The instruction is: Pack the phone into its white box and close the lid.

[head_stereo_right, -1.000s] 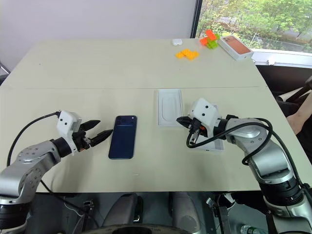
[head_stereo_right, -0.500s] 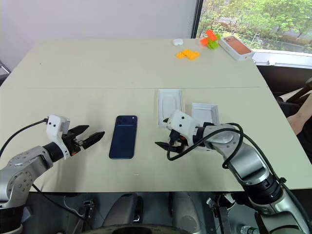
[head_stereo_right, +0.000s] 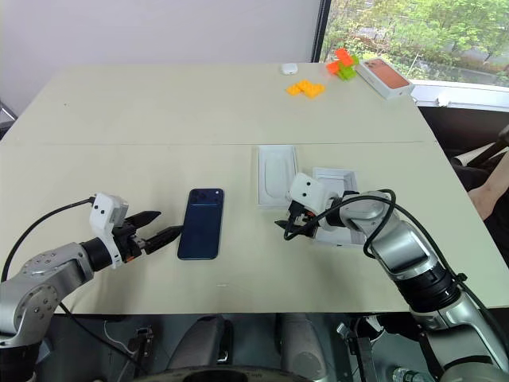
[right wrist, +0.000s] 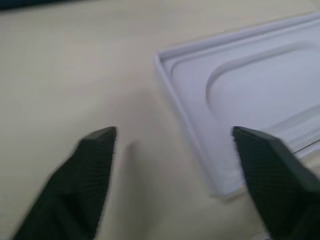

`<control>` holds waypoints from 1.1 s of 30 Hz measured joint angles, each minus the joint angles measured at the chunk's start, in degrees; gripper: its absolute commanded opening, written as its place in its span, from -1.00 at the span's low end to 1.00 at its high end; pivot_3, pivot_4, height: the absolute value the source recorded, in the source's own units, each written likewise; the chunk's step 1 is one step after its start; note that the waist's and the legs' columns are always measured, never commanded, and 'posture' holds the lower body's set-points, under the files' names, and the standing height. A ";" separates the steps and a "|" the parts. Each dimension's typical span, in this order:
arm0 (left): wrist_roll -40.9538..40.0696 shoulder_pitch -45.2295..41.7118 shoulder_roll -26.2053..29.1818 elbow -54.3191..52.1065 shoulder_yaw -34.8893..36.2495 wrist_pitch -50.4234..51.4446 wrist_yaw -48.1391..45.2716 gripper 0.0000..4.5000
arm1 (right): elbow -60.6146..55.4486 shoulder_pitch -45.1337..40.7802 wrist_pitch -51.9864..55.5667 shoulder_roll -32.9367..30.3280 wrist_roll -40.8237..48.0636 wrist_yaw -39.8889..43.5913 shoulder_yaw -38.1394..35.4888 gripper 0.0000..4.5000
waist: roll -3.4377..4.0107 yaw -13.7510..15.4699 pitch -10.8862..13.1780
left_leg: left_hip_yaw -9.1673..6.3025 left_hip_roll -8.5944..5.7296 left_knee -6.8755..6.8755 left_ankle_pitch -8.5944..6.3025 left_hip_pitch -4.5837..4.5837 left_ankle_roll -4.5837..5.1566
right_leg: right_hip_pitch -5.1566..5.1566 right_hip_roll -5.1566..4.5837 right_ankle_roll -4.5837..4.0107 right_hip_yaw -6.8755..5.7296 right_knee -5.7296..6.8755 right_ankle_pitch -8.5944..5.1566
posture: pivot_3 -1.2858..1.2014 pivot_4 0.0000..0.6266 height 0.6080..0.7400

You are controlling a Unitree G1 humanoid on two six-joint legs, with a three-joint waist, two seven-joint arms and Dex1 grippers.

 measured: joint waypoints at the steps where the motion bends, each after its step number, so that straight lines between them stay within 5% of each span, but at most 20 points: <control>1: 0.00 0.01 -0.02 0.00 0.00 0.00 0.03 1.00 | 0.38 0.00 -0.86 -0.12 -0.23 0.66 0.01 -0.16 | 0.00 0.02 0.00 | 0.00 0.00 0.00 0.00 0.00 0.00 | 0.00 0.00 0.00 0.00 0.00 0.00 | 0.03 -0.52 1.00; 4: 0.00 0.14 -0.04 0.00 0.00 0.00 0.18 1.00 | 0.80 -0.03 -2.80 -0.48 -1.43 1.41 0.01 -0.83 | 0.00 0.04 0.00 | 0.00 0.00 0.00 0.00 0.00 0.00 | 0.00 0.00 0.00 0.00 0.00 0.00 | 0.03 -0.52 1.00; 24: -0.10 -0.68 -0.24 -0.10 -0.10 0.02 0.92 1.00 | 2.80 0.59 -9.44 -0.52 -4.84 5.20 0.33 -0.92 | 0.00 0.06 0.00 | -0.01 0.00 0.01 0.00 0.01 0.00 | 0.01 0.00 0.00 0.00 0.00 0.00 | 0.03 -0.52 1.00; 33: -0.24 -0.43 -0.28 -0.04 0.32 0.02 1.06 1.00 | -2.34 4.30 -14.32 -4.92 0.29 14.38 -1.71 -0.92 | -0.01 0.14 0.00 | -0.02 -0.01 0.01 0.00 0.00 0.00 | 0.02 -0.02 0.00 0.00 -0.01 0.00 | 0.03 -0.52 1.00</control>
